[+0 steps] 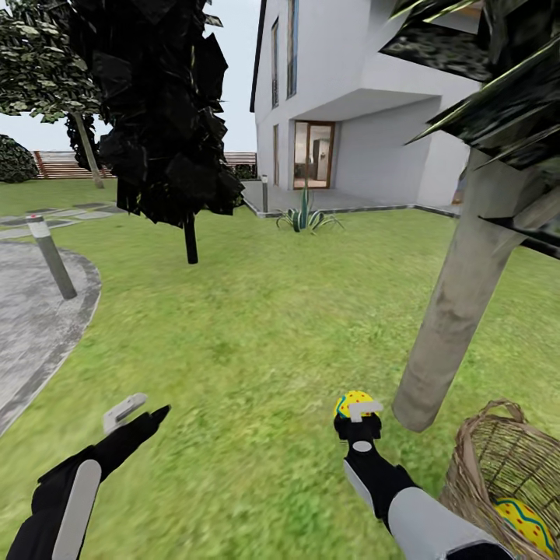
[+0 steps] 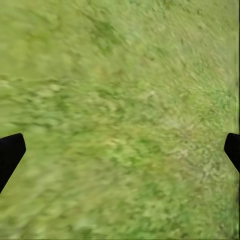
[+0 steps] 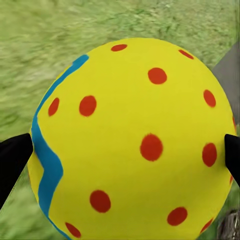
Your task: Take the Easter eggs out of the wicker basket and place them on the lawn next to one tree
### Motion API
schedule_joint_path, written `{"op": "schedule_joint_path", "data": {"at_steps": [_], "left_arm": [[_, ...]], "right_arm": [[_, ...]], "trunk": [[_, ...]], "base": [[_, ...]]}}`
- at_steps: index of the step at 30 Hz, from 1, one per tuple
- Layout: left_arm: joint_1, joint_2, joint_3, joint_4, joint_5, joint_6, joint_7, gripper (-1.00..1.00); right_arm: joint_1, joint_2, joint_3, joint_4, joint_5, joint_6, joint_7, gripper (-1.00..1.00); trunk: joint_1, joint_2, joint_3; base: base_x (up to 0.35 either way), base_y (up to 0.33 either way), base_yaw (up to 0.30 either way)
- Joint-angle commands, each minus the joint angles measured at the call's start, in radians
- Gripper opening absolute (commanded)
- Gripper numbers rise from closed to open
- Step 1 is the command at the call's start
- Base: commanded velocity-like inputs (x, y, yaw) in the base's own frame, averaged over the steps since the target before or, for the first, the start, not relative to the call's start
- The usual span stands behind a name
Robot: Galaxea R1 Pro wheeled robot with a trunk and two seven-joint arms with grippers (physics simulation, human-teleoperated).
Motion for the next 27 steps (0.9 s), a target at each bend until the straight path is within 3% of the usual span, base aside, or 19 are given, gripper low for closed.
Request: {"op": "schedule_joint_path", "data": {"at_steps": [1, 5, 8, 13, 15, 17, 27], "left_arm": [[-0.001, 0.0, 0.003, -0.001, 0.004, 0.007, -0.018, 1.0], [-0.001, 0.005, 0.006, -0.012, 0.008, 0.017, -0.034, 1.0], [-0.001, 0.003, 0.008, -0.06, 0.011, 0.085, -0.035, 1.0], [-0.001, 0.004, 0.004, -0.086, 0.018, 0.146, -0.038, 1.0], [-0.001, 0.005, 0.003, -0.123, 0.043, 0.254, -0.062, 1.0], [-0.001, 0.006, 0.007, -0.133, 0.057, 0.312, -0.094, 1.0], [-0.001, 0.008, 0.009, -0.14, 0.065, 0.338, -0.117, 1.0]], "right_arm": [[-0.003, 0.0, -0.001, 0.004, 0.001, 0.002, -0.007, -1.0], [-0.005, 0.0, -0.009, 0.012, 0.0, 0.007, -0.038, -1.0], [-0.005, 0.002, -0.007, 0.01, 0.0, 0.007, -0.087, -1.0], [-0.005, 0.0, -0.01, 0.012, 0.001, 0.005, -0.095, -1.0], [-0.005, 0.0, -0.01, 0.015, 0.002, 0.001, -0.095, -1.0], [-0.005, -0.001, -0.01, 0.017, 0.003, 0.003, -0.095, -1.0], [-0.007, -0.04, -0.018, 0.034, -0.001, 0.009, -0.096, -1.0]], "trunk": [[0.0, 0.0, -0.001], [0.0, 0.0, -0.001], [0.0, 0.0, -0.001], [0.008, -0.014, -0.007], [0.016, -0.028, -0.014], [0.023, -0.042, -0.02], [0.062, -0.112, -0.051]], "base": [[0.12, 0.04, 0.0], [0.037, 0.012, 0.0], [0.004, 0.001, 0.0], [0.0, 0.0, 0.0], [0.0, 0.0, 0.0], [0.0, 0.0, 0.0], [0.0, 0.0, 0.0]]}}
